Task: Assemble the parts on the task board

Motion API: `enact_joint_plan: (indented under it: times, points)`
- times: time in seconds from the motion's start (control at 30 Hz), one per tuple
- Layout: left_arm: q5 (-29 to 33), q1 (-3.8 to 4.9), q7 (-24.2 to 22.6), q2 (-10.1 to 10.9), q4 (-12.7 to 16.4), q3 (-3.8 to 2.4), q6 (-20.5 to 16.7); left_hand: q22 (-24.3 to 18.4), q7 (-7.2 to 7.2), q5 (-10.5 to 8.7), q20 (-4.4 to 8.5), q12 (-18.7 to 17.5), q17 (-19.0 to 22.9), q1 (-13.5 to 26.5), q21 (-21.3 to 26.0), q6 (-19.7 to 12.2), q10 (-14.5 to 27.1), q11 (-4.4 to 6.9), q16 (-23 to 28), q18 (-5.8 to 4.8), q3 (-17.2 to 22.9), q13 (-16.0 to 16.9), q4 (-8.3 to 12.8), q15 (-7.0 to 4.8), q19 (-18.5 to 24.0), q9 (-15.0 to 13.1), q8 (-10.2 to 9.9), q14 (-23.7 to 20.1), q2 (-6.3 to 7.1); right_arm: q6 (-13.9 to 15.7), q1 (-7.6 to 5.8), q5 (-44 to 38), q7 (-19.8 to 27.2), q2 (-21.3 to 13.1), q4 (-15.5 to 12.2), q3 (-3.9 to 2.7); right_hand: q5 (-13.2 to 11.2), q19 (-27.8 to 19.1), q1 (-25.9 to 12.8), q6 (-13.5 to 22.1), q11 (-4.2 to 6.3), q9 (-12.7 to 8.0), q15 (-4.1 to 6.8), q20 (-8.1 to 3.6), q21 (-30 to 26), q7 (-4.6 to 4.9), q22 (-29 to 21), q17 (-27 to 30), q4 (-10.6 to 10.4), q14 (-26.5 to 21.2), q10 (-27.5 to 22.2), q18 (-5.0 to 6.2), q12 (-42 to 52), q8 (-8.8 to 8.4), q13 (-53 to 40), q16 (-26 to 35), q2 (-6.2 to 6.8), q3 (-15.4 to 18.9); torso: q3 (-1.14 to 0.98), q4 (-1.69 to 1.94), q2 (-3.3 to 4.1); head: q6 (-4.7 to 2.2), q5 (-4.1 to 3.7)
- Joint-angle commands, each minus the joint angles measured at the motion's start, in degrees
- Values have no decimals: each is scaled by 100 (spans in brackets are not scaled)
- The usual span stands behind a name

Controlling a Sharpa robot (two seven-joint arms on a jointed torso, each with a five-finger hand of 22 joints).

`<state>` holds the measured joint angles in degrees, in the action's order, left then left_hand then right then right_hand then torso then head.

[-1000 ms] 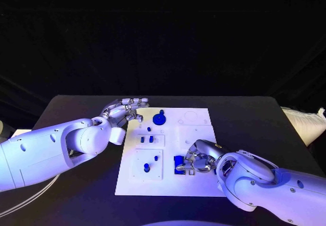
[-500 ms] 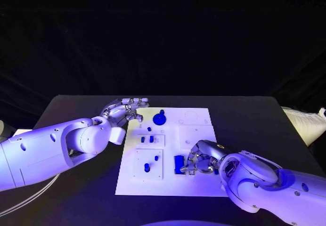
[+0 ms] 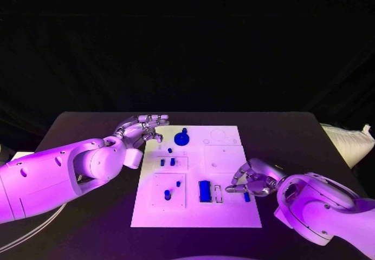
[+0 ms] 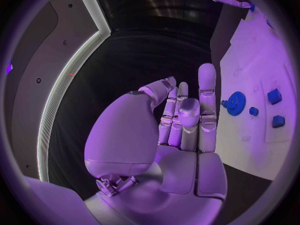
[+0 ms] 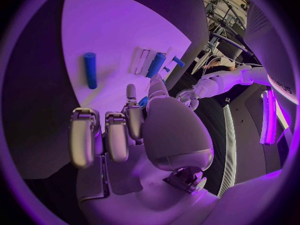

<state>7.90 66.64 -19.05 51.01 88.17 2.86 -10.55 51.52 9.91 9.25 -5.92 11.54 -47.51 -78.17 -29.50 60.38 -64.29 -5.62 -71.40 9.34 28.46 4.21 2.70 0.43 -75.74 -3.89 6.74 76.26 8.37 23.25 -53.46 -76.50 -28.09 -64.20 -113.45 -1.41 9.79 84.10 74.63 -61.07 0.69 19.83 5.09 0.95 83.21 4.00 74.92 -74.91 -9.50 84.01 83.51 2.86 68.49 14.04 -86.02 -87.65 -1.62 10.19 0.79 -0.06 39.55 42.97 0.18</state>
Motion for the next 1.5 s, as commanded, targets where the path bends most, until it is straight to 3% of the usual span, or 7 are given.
enact_joint_plan:
  times: [0.03,0.23,0.5,1.0,1.2,1.33,1.5]
  points:
    - [14,2,-21,-8,21,-4,102,-5,1,17,-1,17,5,13,28,-24,44,-14,25,100,-20,-7,12,17,45,1,-21,-39,-56,-247,-9,-169,90,-164,-26,17,38,201,306,31,-15,-57,-63,47,-18,14,520,-1125,97,523,-43,-49,-219,-91,1032,-24,-181,-82,7,-26,-2,-12,-49]
    - [14,2,-23,-6,31,-4,107,-5,1,17,-1,17,5,13,28,-24,44,-14,25,100,-20,-7,12,17,45,1,-21,-39,-56,-379,36,-749,-90,-352,-38,51,31,213,335,-44,-22,-117,-74,63,6,20,556,-1143,103,526,-19,-57,-198,-170,1017,-33,-198,-97,2,-33,0,-31,-104]
    - [14,2,-24,-12,28,-4,123,-5,1,17,-1,17,5,13,28,-24,44,-14,25,100,-20,-7,12,17,45,1,-21,-39,-56,-416,142,-1435,-393,-367,-25,65,73,220,187,-191,-13,-179,-71,69,20,3,578,-1158,-18,529,6,-60,-214,-256,1023,-41,-174,-34,-2,-10,2,-44,-137]
    - [14,-1,-22,-20,16,-3,134,-5,1,17,-1,17,5,13,28,-24,44,-14,25,100,-20,-7,12,17,45,1,-21,-39,-56,-586,205,-1708,-504,-160,140,67,329,223,150,-285,6,-221,-55,56,26,-19,589,-1166,-127,530,20,-62,-224,-345,1020,-45,-227,-58,1,-6,5,-24,-112]
    - [14,-2,-17,-19,16,-3,136,-7,2,17,-2,25,5,13,30,-24,48,-14,22,100,-24,-6,16,17,47,0,-19,-41,-61,-871,243,-2003,-542,-70,247,67,345,222,226,-315,19,-228,-46,51,25,-35,588,-1164,-104,530,23,-61,-220,-366,1013,-43,-244,-100,4,5,1,-5,-100]
    - [14,-3,-12,-10,14,-3,131,-7,2,17,-2,25,5,13,30,-24,48,-14,22,100,-24,-6,16,17,47,0,-19,-41,-61,-1168,278,-2302,-556,4,301,68,261,229,364,-351,30,-239,-34,41,40,-45,611,-1184,-29,533,29,-66,-206,-398,998,-54,-225,-155,2,-6,1,1,-78]
    - [14,-3,3,-8,15,-2,144,-7,2,17,-2,25,5,13,30,-24,48,-14,22,100,-24,-6,16,17,47,0,-19,-41,-61,-1371,362,-2585,-561,149,352,70,-158,235,551,-412,40,-257,-24,28,52,-56,633,-1202,78,537,41,-71,-182,-457,971,-63,-201,-282,2,-11,2,6,-73]
